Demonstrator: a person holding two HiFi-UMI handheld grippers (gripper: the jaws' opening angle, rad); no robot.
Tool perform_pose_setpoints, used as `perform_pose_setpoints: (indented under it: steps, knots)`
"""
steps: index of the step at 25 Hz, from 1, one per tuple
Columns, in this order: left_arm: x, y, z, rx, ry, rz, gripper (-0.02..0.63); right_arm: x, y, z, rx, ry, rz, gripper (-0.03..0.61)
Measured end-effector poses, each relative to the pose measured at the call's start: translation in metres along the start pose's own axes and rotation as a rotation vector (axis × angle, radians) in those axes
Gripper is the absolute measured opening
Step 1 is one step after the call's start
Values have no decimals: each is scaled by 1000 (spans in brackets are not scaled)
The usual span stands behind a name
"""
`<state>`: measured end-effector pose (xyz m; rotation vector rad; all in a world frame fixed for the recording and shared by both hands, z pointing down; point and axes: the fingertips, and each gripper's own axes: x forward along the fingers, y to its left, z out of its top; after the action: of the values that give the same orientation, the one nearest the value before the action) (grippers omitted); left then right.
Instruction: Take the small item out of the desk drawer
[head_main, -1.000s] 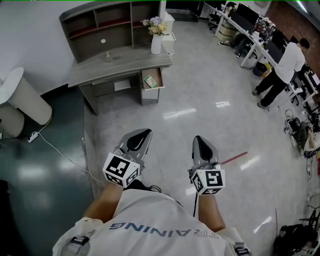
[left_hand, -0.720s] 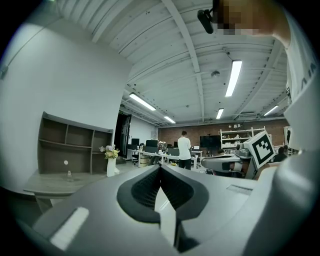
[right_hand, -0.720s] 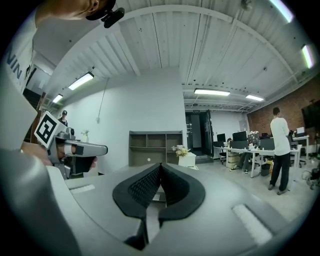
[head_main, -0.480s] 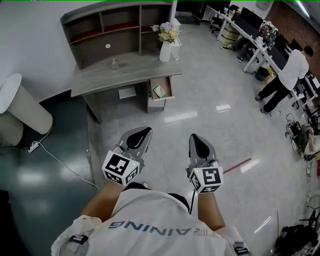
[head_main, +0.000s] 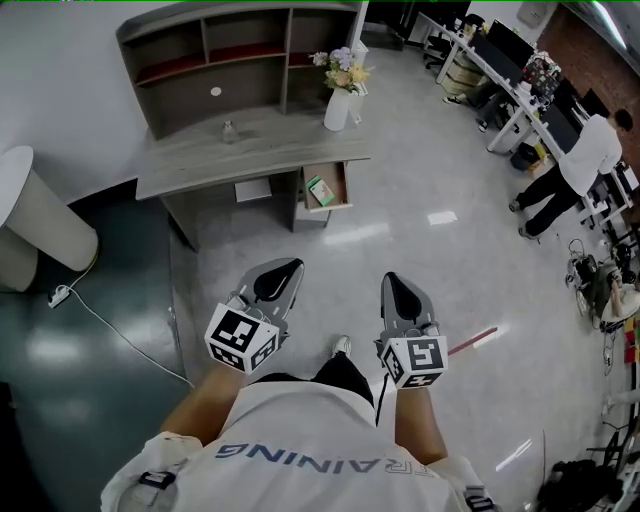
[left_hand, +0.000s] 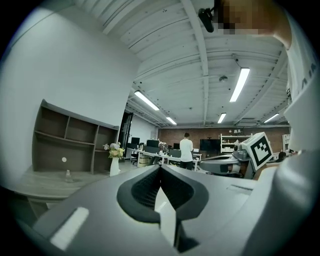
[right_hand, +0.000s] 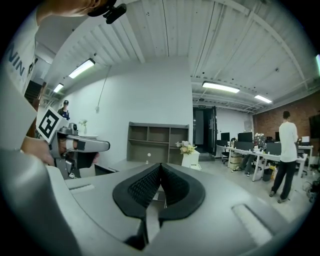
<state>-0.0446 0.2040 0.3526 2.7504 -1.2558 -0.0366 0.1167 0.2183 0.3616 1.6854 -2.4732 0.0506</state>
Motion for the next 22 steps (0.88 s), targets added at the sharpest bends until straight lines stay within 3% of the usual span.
perform_pose_setpoints:
  steps: [6,13,22]
  knots:
    - [44,31,-11,-25,20,67,-2,55,-24,-1,-8,3,77,17]
    - [119,44,1,-23,17,112,-2,114,-100,3,35,25,104,17]
    - [207,61,-9,-39,62,173,-2,179,-164,-16,65,76,206,18]
